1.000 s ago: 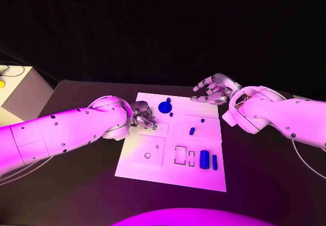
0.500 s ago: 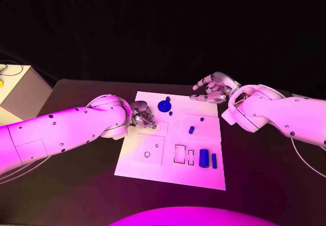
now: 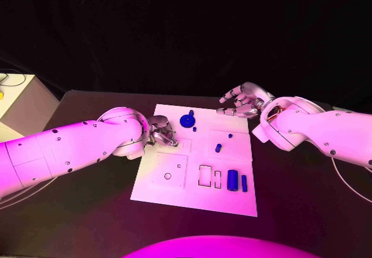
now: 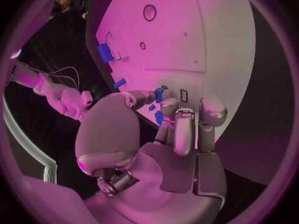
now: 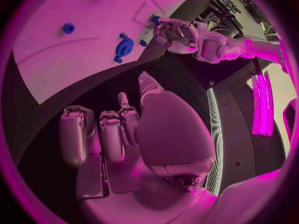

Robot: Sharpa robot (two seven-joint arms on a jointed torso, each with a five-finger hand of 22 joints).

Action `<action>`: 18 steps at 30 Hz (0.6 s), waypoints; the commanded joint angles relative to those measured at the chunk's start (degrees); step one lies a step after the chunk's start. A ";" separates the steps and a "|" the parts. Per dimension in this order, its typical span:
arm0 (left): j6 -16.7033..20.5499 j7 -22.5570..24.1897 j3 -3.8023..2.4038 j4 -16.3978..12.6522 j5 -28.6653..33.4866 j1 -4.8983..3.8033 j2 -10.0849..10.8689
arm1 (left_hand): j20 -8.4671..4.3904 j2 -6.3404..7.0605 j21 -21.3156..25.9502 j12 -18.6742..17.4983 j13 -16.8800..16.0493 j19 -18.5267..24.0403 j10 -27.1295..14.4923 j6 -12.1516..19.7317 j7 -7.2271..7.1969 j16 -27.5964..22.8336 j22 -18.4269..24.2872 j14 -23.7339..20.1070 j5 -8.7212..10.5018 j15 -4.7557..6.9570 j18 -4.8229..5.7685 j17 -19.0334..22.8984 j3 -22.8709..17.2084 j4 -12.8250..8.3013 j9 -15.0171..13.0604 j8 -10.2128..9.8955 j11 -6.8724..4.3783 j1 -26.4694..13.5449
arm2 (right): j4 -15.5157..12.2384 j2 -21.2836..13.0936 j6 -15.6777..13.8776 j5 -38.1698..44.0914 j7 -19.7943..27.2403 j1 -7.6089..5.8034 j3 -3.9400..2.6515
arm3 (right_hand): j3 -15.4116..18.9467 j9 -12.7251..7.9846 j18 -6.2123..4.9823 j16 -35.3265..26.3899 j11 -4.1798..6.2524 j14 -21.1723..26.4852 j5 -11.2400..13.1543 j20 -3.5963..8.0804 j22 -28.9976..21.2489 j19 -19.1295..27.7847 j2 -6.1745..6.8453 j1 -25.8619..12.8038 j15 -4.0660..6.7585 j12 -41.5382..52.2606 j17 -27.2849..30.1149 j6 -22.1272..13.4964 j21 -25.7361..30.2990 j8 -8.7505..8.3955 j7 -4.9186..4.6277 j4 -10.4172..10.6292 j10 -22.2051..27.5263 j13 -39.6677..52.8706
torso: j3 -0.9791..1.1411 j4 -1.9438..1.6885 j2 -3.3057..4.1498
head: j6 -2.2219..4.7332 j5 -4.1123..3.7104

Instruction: Assemble the parts on the task board

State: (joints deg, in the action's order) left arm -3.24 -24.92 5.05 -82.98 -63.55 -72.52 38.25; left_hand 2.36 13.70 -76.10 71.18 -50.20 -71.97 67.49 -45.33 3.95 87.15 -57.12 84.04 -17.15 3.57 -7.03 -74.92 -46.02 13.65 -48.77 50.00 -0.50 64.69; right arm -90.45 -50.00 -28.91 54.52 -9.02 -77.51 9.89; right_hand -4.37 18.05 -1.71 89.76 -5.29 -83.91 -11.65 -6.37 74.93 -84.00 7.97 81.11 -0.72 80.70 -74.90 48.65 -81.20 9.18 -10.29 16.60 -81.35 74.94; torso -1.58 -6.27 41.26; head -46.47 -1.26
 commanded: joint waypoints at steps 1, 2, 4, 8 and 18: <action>-0.94 -0.29 -0.08 0.08 1.18 -0.11 -0.15 | 0.02 -0.11 -0.30 0.03 -0.07 -0.29 0.33 -0.88 -0.36 0.17 -0.05 4.09 -0.18 0.49 0.38 -8.49 -12.24 -12.13 -0.03 -0.09 -0.18 0.40 | 0.04 0.05 0.66 0.53 0.31 0.07 0.00 | -0.39 -0.08 -0.37 -0.02 -0.07 -5.96 -0.24 -0.28 9.31 -2.41 -0.34 -0.06 -0.19 -0.02 -14.69 0.27 0.26 -0.39 0.03 0.06 0.37 6.21 | 0.02 -0.04 0.01 | -0.08 -0.01; -0.93 -0.34 -0.09 0.11 1.19 -0.11 -0.16 | 0.02 -0.11 -0.30 0.03 -0.07 -0.29 0.33 -0.88 -0.36 0.17 -0.05 4.09 -0.18 0.49 0.38 -8.49 -12.24 -12.13 -0.03 -0.09 -0.18 0.40 | 0.04 0.05 0.66 0.53 0.31 0.08 0.00 | -0.39 -0.08 -0.37 -0.02 -0.07 -5.96 -0.24 -0.28 9.31 -2.41 -0.34 -0.06 -0.19 -0.02 -14.69 0.27 0.26 -0.39 0.03 0.06 0.37 6.21 | 0.02 -0.05 0.01 | -0.12 0.01; -0.96 -0.46 -0.11 0.18 1.27 -0.12 -0.21 | 0.02 -0.11 -0.30 0.03 -0.07 -0.29 0.33 -0.88 -0.36 0.17 -0.05 4.09 -0.18 0.49 0.38 -8.49 -12.24 -12.13 -0.03 -0.09 -0.18 0.40 | 0.06 0.07 0.66 0.53 0.32 0.09 0.00 | -0.39 -0.08 -0.37 -0.02 -0.07 -5.96 -0.24 -0.28 9.31 -2.41 -0.34 -0.06 -0.19 -0.02 -14.69 0.27 0.26 -0.39 0.03 0.06 0.37 6.21 | 0.06 -0.08 0.05 | -0.24 0.00; -1.27 -0.79 -0.12 0.36 1.56 -0.16 -0.45 | 0.00 -0.06 -0.29 0.06 -0.16 -0.27 0.41 -0.94 -0.37 0.18 -0.01 4.10 -0.19 0.51 0.37 -8.52 -12.27 -12.15 -0.02 -0.12 -0.19 0.40 | 0.09 0.11 0.68 0.52 0.33 0.14 0.00 | -0.39 -0.08 -0.37 -0.02 -0.07 -5.96 -0.24 -0.28 9.31 -2.41 -0.34 -0.06 -0.19 -0.02 -14.69 0.27 0.26 -0.39 0.03 0.06 0.37 6.21 | 0.07 -0.06 0.05 | -0.35 -0.03; -1.94 -1.53 -0.12 0.99 0.96 -0.20 -1.24 | 0.00 -0.04 -0.32 0.00 -0.04 -0.30 0.38 -0.98 -0.37 0.20 -0.06 4.12 -0.19 0.51 0.38 -8.57 -12.29 -12.15 -0.02 -0.15 -0.19 0.39 | 0.07 0.05 0.69 0.51 0.35 0.19 0.00 | -0.39 -0.08 -0.37 -0.02 -0.07 -5.96 -0.24 -0.28 9.31 -2.41 -0.34 -0.06 -0.19 -0.02 -14.69 0.27 0.26 -0.39 0.03 0.06 0.37 6.21 | 0.02 -0.02 -0.05 | -0.64 -0.02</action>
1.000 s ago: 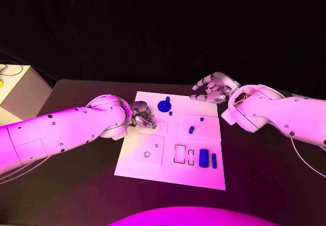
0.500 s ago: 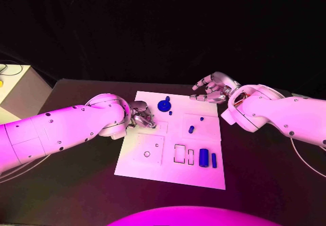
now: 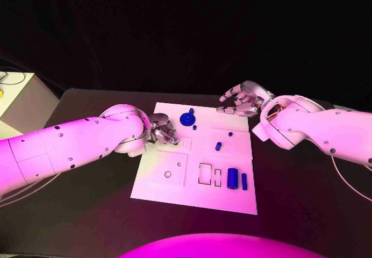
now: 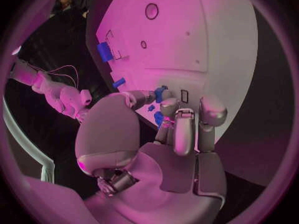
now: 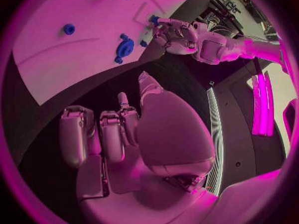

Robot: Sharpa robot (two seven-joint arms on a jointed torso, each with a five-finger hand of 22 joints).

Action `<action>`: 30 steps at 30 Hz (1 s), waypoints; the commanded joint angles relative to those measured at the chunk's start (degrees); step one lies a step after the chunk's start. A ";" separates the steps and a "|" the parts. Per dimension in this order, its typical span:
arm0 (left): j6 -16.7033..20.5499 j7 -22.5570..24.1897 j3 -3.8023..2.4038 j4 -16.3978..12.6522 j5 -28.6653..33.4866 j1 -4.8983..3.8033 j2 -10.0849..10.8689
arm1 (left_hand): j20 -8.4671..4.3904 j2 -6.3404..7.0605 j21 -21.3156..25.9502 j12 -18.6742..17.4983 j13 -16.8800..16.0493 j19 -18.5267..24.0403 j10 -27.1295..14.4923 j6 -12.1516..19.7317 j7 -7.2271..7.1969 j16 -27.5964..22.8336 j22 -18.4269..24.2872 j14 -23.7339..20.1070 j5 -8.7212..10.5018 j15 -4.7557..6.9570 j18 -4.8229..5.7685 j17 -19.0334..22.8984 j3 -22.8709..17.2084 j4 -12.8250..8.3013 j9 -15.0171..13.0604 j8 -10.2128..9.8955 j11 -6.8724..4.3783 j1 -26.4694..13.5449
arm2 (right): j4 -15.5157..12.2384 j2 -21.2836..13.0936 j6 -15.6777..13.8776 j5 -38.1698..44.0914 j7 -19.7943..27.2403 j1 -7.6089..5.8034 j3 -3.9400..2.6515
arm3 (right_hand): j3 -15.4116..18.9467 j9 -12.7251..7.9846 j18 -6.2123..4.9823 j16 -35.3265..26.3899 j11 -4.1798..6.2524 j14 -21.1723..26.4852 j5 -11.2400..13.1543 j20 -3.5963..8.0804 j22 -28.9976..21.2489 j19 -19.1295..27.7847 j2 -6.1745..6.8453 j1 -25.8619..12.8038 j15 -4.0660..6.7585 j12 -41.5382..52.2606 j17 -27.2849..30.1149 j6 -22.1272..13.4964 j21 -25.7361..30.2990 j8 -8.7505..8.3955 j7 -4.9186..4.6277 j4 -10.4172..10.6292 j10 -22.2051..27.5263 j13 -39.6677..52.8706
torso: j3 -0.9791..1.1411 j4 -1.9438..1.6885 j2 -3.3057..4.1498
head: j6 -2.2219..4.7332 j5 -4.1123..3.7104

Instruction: Assemble the parts on the task board

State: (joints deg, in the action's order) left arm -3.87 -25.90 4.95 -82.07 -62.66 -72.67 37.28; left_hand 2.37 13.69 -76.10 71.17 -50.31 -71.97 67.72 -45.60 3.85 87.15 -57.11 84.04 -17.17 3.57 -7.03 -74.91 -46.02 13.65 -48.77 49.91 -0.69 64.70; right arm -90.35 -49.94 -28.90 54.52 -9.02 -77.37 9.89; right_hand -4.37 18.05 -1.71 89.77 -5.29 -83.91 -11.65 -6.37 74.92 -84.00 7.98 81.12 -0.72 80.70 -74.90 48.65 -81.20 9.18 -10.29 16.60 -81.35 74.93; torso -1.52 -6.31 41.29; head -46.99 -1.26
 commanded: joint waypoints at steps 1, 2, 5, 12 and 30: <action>-1.38 -0.58 -0.02 0.10 0.04 -0.05 -0.29 | -0.01 -0.03 -0.32 0.00 0.07 -0.30 0.15 -0.70 -0.28 0.20 -0.07 4.12 -0.17 0.51 0.38 -8.57 -12.29 -12.15 -0.03 -0.06 0.00 0.38 | -0.03 0.00 0.69 0.51 0.35 0.05 0.00 | -0.38 -0.08 -0.37 -0.02 -0.07 -5.96 -0.24 -0.28 9.32 -2.41 -0.35 -0.07 -0.19 -0.02 -14.69 0.27 0.26 -0.39 0.03 0.06 0.37 6.22 | -0.04 0.02 -0.07 | -0.12 -0.02; -1.55 -0.67 -0.02 0.17 -0.02 -0.05 -0.37 | -0.01 -0.03 -0.32 0.00 0.07 -0.30 0.15 -0.70 -0.28 0.20 -0.07 4.12 -0.17 0.51 0.38 -8.57 -12.29 -12.15 -0.03 -0.06 0.00 0.38 | -0.03 -0.01 0.69 0.51 0.35 0.05 0.00 | -0.38 -0.08 -0.37 -0.02 -0.07 -5.96 -0.24 -0.28 9.32 -2.41 -0.35 -0.07 -0.19 -0.02 -14.69 0.27 0.26 -0.39 0.03 0.06 0.37 6.22 | -0.04 0.01 -0.08 | -0.15 -0.01; -2.08 -1.02 -0.02 0.34 -0.13 -0.05 -0.56 | -0.02 -0.01 -0.34 -0.04 0.12 -0.31 0.14 -0.73 -0.28 0.19 -0.10 4.12 -0.17 0.52 0.39 -8.56 -12.31 -12.14 -0.02 -0.09 0.00 0.37 | -0.02 0.00 0.69 0.51 0.35 0.05 0.00 | -0.38 -0.08 -0.37 -0.02 -0.07 -5.96 -0.24 -0.28 9.32 -2.41 -0.35 -0.07 -0.19 -0.02 -14.69 0.27 0.26 -0.39 0.03 0.06 0.37 6.22 | -0.03 -0.01 -0.08 | -0.15 0.00; -3.16 -1.76 -0.01 0.71 -0.27 -0.06 -0.88 | -0.02 -0.01 -0.34 -0.04 0.12 -0.31 0.14 -0.73 -0.28 0.19 -0.10 4.12 -0.17 0.52 0.39 -8.56 -12.31 -12.14 -0.02 -0.09 0.00 0.37 | 0.00 0.02 0.70 0.49 0.36 0.05 0.00 | -0.38 -0.08 -0.37 -0.02 -0.07 -5.96 -0.24 -0.28 9.32 -2.41 -0.35 -0.07 -0.19 -0.02 -14.69 0.27 0.26 -0.39 0.03 0.06 0.37 6.22 | -0.02 0.08 -0.09 | -0.12 0.08; -2.99 -2.60 -0.02 1.31 -1.68 -0.06 -1.57 | -0.06 0.21 -0.38 0.04 -0.21 -0.31 0.42 -0.90 -0.28 0.18 -0.12 4.12 -0.44 0.55 0.39 -8.55 -12.42 -12.28 0.00 -0.29 -0.03 0.39 | 0.01 -0.05 0.69 0.46 0.38 0.09 0.00 | -0.50 -0.10 -0.37 -0.04 -0.07 -5.95 -0.34 -0.28 9.34 -2.42 -0.45 -0.09 -0.19 -0.04 -14.67 0.26 0.26 -0.45 0.03 0.05 0.41 6.17 | -0.06 0.06 -0.06 | 0.17 -0.02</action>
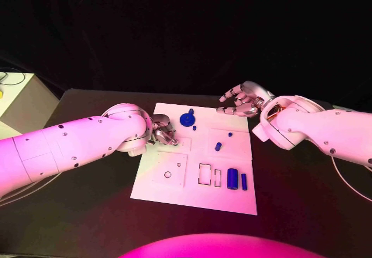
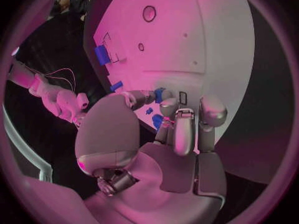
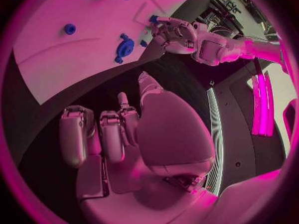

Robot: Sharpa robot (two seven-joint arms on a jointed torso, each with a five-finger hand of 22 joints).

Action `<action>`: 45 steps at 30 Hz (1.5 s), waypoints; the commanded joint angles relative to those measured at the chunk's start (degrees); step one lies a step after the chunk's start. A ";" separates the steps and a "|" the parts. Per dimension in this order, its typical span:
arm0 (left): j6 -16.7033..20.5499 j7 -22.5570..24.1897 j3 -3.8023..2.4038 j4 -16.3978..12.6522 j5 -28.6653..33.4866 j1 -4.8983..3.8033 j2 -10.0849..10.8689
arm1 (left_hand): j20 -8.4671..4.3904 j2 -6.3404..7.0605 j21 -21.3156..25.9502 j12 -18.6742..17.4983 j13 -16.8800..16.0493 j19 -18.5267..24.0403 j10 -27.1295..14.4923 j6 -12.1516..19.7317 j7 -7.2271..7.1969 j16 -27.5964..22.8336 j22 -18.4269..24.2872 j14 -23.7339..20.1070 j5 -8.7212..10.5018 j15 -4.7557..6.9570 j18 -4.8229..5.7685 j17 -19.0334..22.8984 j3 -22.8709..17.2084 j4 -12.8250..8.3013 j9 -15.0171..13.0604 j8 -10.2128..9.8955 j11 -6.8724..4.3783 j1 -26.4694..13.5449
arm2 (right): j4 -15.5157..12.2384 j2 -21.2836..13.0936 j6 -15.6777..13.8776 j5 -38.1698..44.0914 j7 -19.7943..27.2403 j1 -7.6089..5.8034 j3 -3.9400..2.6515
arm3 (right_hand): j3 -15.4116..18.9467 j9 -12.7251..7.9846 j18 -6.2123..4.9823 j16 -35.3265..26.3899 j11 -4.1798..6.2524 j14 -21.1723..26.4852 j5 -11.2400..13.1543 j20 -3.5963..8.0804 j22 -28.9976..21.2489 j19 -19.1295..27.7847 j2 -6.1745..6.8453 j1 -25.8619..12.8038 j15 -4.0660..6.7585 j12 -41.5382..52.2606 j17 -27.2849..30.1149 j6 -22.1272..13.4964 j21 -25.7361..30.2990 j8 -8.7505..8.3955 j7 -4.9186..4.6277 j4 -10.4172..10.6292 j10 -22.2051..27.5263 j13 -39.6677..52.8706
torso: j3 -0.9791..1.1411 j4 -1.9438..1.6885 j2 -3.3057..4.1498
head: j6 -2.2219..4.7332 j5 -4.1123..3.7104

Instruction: Assemble the parts on the task board

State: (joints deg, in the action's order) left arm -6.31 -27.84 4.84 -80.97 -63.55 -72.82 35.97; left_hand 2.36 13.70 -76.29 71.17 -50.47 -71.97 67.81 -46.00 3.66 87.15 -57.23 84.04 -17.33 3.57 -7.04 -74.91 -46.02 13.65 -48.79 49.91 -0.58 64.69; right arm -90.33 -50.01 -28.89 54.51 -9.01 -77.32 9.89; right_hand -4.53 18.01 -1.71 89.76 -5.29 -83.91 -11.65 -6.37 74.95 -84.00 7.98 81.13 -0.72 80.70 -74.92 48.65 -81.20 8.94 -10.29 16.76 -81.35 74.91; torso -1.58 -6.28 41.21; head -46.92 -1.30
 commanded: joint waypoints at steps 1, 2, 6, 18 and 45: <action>-0.39 -0.66 0.09 0.28 -0.81 0.10 -0.33 | -0.07 0.18 -0.20 0.04 -0.06 -0.32 0.35 -0.54 -0.09 0.17 -0.01 4.13 -0.33 0.56 0.40 -8.55 -12.43 -12.27 0.03 -0.31 -0.13 0.38 | -0.02 0.02 0.68 0.47 0.38 0.05 0.00 | -0.34 -0.05 -0.37 -0.04 -0.07 -5.96 -0.34 -0.28 9.31 -2.42 -0.45 -0.09 -0.19 -0.04 -14.65 0.26 0.26 -0.21 0.03 -0.12 0.41 6.19 | 0.00 0.04 0.02 | 0.11 0.04; -0.29 -0.67 0.09 0.33 -0.82 0.10 -0.37 | -0.07 0.18 -0.20 0.04 -0.06 -0.32 0.35 -0.54 -0.09 0.17 -0.01 4.13 -0.33 0.56 0.40 -8.55 -12.43 -12.27 0.03 -0.31 -0.13 0.38 | -0.02 0.02 0.68 0.46 0.38 0.06 0.00 | -0.34 -0.05 -0.37 -0.04 -0.07 -5.96 -0.34 -0.28 9.31 -2.42 -0.45 -0.09 -0.19 -0.04 -14.65 0.26 0.26 -0.21 0.03 -0.12 0.41 6.19 | 0.01 0.06 0.02 | 0.12 0.04; 0.02 -0.70 0.09 0.56 -0.84 0.10 -0.58 | -0.07 0.15 -0.20 0.06 -0.11 -0.32 0.42 -0.59 -0.09 0.20 -0.01 4.15 -0.39 0.56 0.40 -8.61 -12.44 -12.22 0.03 -0.33 -0.13 0.35 | -0.01 0.01 0.68 0.44 0.38 0.07 0.00 | -0.34 -0.05 -0.37 -0.04 -0.07 -5.96 -0.34 -0.28 9.31 -2.42 -0.45 -0.09 -0.19 -0.04 -14.65 0.26 0.26 -0.21 0.03 -0.12 0.41 6.19 | 0.02 0.06 0.05 | 0.16 0.05; -3.77 -1.35 0.06 2.13 0.88 -0.15 -1.61 | -0.08 -0.27 -0.27 0.17 -0.44 -0.39 0.97 -0.90 -0.19 0.22 -0.17 4.19 -0.55 0.56 0.45 -8.69 -12.23 -11.59 -0.03 -0.57 -0.17 -0.49 | 0.04 0.00 0.72 0.42 0.34 0.12 0.00 | -0.38 -0.06 -0.39 -0.04 -0.07 -5.95 -0.38 -0.28 9.24 -2.38 -0.46 -0.11 -0.19 -0.02 -14.65 0.26 0.38 -0.24 0.02 -0.12 0.40 6.19 | 0.04 0.02 0.05 | 0.04 0.08; -6.47 -2.04 0.03 4.26 2.08 -0.64 -3.06 | -0.26 -1.05 -0.29 0.72 -1.61 -0.54 2.36 -1.64 -0.71 0.27 -0.42 4.27 -0.27 0.81 0.50 -8.88 -11.15 -10.90 -0.39 -0.78 -0.57 -2.45 | -0.15 -0.10 0.71 0.42 0.22 0.19 0.00 | -0.67 -0.08 -0.39 -0.07 -0.07 -5.94 -1.70 -0.27 9.26 -2.40 -0.46 0.12 -0.18 -0.07 -14.61 0.28 0.38 -0.34 0.03 -0.17 0.48 6.12 | 0.03 -0.04 -0.01 | -0.28 0.10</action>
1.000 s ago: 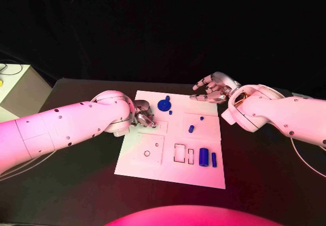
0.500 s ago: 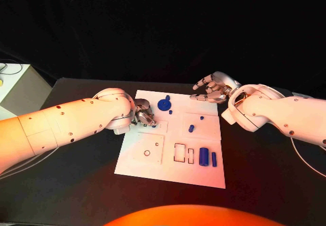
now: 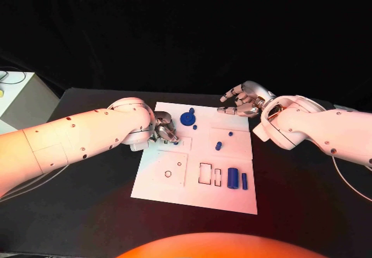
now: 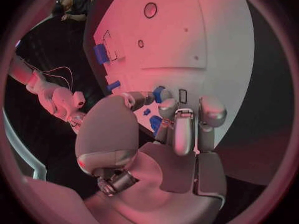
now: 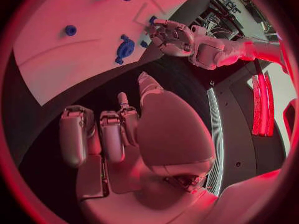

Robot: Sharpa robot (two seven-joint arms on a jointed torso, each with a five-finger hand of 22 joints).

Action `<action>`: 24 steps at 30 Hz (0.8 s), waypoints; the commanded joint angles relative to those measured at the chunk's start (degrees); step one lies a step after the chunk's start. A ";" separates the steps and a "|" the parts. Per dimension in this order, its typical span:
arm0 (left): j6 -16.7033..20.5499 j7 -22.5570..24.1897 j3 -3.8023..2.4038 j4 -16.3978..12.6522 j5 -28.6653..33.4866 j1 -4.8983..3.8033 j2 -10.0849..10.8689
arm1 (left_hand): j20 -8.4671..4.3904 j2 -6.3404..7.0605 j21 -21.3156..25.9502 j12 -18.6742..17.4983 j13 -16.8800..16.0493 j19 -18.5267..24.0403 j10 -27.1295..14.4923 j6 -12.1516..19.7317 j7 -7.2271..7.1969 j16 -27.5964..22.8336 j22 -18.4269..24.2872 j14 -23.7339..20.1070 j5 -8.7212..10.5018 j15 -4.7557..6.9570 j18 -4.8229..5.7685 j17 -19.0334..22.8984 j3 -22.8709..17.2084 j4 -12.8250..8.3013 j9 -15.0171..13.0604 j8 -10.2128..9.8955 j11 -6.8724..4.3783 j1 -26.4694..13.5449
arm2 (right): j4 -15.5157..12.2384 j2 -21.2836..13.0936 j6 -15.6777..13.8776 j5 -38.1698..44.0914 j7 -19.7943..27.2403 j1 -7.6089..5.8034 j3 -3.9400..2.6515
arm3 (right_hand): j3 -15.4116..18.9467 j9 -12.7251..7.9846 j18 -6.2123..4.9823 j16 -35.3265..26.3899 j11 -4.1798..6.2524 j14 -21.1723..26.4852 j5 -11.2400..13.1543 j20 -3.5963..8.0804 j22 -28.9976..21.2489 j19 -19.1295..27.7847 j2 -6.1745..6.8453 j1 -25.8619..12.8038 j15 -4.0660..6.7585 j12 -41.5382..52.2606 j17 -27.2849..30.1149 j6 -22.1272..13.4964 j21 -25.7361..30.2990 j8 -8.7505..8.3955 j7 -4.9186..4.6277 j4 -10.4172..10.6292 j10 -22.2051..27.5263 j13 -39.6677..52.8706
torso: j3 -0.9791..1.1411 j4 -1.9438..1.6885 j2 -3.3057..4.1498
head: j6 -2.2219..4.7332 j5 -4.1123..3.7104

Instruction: Assemble the parts on the task board

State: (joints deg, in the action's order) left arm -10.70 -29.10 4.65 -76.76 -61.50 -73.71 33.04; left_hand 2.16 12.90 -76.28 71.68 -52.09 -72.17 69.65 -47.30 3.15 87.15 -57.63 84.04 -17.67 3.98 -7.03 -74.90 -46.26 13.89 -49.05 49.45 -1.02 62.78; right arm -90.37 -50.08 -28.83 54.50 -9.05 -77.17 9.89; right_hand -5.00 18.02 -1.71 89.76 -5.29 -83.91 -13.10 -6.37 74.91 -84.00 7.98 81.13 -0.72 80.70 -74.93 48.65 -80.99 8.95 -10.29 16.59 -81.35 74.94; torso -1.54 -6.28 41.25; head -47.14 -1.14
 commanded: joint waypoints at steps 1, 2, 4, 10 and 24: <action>-2.01 -0.78 0.22 0.04 -0.02 0.24 -0.12 | -0.09 -0.08 -0.25 0.17 0.05 -0.32 0.60 -0.30 -0.32 0.29 0.00 4.29 0.27 0.43 0.51 -8.93 -10.10 -10.95 -0.22 -0.43 -0.22 -1.06 | -0.12 -0.04 0.64 0.44 0.26 0.04 0.00 | -0.20 -0.09 -0.38 -0.07 -0.07 -5.94 -0.25 -0.27 9.30 -2.40 -0.46 0.12 -0.18 -0.07 -14.60 0.28 0.17 -0.35 0.03 0.00 0.48 6.09 | -0.01 -0.04 -0.05 | -0.06 -0.07; -1.94 -0.77 0.22 0.04 -0.08 0.24 -0.11 | -0.13 0.20 -0.15 0.05 0.18 -0.29 0.60 -0.20 -0.47 0.27 0.06 4.28 0.52 0.48 0.51 -8.91 -9.04 -10.64 -0.31 -0.61 -0.29 -1.67 | -0.13 -0.05 0.62 0.43 0.26 0.04 0.00 | -0.20 -0.09 -0.38 -0.07 -0.07 -5.94 -0.25 -0.27 9.30 -2.40 -0.46 0.12 -0.18 -0.07 -14.60 0.28 0.17 -0.35 0.03 0.00 0.48 6.09 | -0.02 -0.03 -0.04 | -0.08 -0.07; -1.80 -0.76 0.22 0.03 -0.23 0.24 -0.08 | -0.24 0.47 0.02 -0.02 0.18 -0.26 0.64 -0.26 -0.76 0.27 0.19 4.29 0.89 0.61 0.51 -8.96 -7.19 -9.89 -0.39 -0.92 -0.47 -2.55 | -0.15 -0.07 0.60 0.43 0.27 0.04 0.00 | -0.20 -0.09 -0.38 -0.07 -0.07 -5.94 -0.25 -0.27 9.30 -2.40 -0.46 0.12 -0.18 -0.07 -14.60 0.28 0.17 -0.35 0.03 0.00 0.48 6.09 | -0.02 -0.03 -0.05 | -0.13 -0.09; -1.02 -0.66 0.23 0.05 -1.11 0.23 -0.04 | -0.45 1.31 0.47 -0.15 0.13 -0.36 0.27 -1.66 -1.16 0.28 0.47 4.32 1.61 0.86 0.54 -9.09 1.64 -5.80 -0.21 -2.09 -0.69 -5.08 | -0.17 -0.10 0.55 0.43 0.28 0.04 0.00 | -0.20 -0.10 -0.39 -0.07 -0.07 -5.94 -0.40 -0.27 9.28 -2.39 -0.44 0.11 -0.18 -0.04 -14.60 0.28 0.20 -0.36 0.02 0.01 0.46 6.11 | -0.05 -0.02 -0.05 | 0.00 -0.08; 0.50 -0.48 0.23 0.07 -1.70 0.24 0.15 | -0.49 1.10 0.67 0.09 -0.72 -0.69 0.36 -2.47 -1.02 0.27 0.45 4.35 1.91 0.81 0.58 -9.21 11.43 -0.65 -0.57 -3.14 -0.61 -4.50 | -0.26 -0.15 0.47 0.42 0.36 0.04 0.00 | -0.19 -0.10 -0.41 -0.09 -0.07 -5.93 -0.48 -0.27 9.23 -2.36 -0.41 0.07 -0.18 -0.10 -14.57 0.27 0.30 -0.37 0.02 0.03 0.52 6.05 | -0.10 -0.01 -0.04 | 0.20 -0.16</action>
State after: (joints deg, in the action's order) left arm -10.50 -29.21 4.78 -76.69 -62.59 -73.60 33.17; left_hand 1.75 13.99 -75.82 71.67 -52.77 -72.58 70.16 -49.70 1.84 87.15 -57.08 84.05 -15.98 4.41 -7.04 -74.90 -35.14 13.22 -49.57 46.68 -1.53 58.22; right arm -90.52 -50.21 -28.84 54.49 -9.05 -77.17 9.89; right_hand -5.00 17.97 -1.72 89.76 -5.29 -83.92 -13.44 -6.37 74.95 -84.00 7.98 81.13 -0.72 80.70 -74.92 48.65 -80.99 8.95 -10.29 16.59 -81.35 74.92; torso -1.63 -6.29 41.19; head -47.04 -1.25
